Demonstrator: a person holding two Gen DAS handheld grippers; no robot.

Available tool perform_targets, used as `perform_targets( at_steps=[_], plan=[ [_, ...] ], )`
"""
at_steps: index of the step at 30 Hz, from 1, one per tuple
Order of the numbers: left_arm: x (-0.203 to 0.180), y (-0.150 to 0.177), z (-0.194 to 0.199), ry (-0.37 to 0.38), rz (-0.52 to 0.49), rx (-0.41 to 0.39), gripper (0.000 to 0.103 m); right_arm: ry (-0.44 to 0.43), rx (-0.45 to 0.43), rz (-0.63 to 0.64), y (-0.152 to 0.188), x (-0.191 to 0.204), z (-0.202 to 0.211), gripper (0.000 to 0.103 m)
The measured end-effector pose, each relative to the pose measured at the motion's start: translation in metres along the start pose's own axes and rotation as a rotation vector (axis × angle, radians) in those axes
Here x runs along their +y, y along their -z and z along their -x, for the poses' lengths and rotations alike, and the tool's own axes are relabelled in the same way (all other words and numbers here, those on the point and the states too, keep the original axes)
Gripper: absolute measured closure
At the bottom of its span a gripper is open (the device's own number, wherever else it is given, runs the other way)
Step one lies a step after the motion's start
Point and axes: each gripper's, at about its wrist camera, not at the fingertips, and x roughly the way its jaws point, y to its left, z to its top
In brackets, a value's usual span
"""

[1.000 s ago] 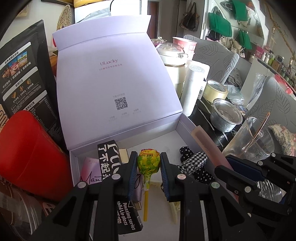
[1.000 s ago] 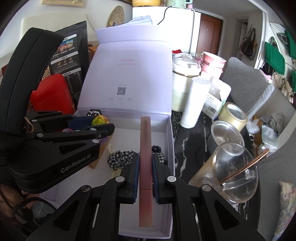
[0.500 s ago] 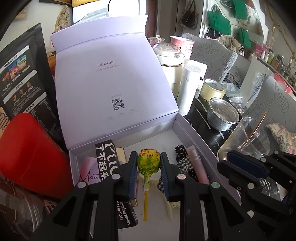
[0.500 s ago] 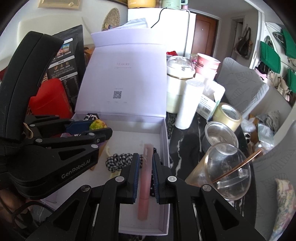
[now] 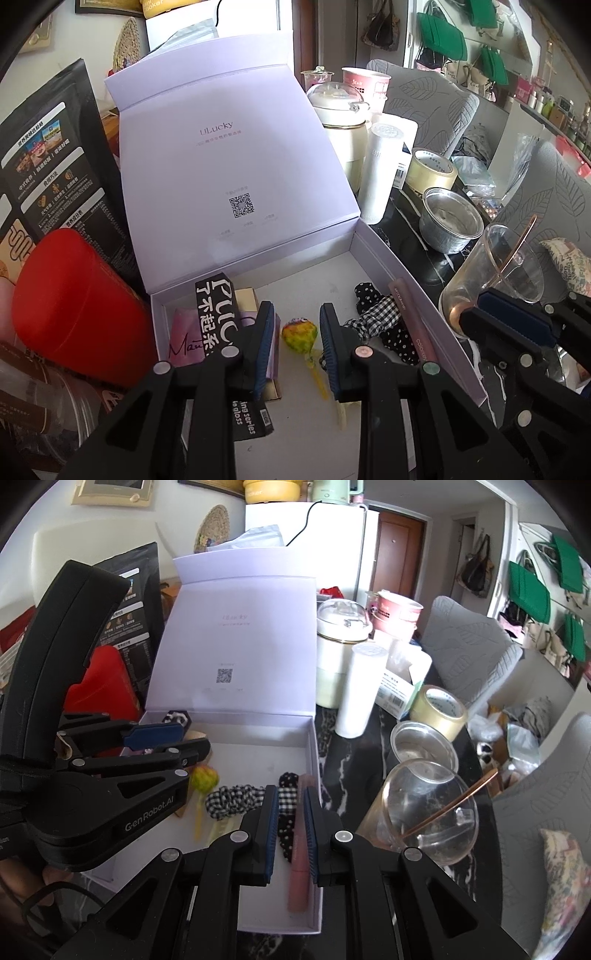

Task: Organize rigid objects
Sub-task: 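Lower both grippers into the white box and open them to release, then withdraw both grippers up and away from the white box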

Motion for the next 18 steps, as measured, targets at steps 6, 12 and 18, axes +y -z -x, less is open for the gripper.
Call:
perform_targets(
  at_steps=[6,12,18],
  plan=[
    [0.0,0.0,0.013,-0.01,0.011,-0.035,0.036,-0.001,-0.008,-0.002,0.0,-0.002,0.006,0.089],
    [0.0,-0.001,0.031,-0.028,0.018,-0.067,0.036,-0.01,-0.024,-0.008,0.001,-0.003,0.016,0.089],
    [0.003,0.002,0.05,-0.022,0.045,-0.086,0.036,-0.016,-0.05,-0.002,0.001,0.001,0.029,0.081]
  ],
)
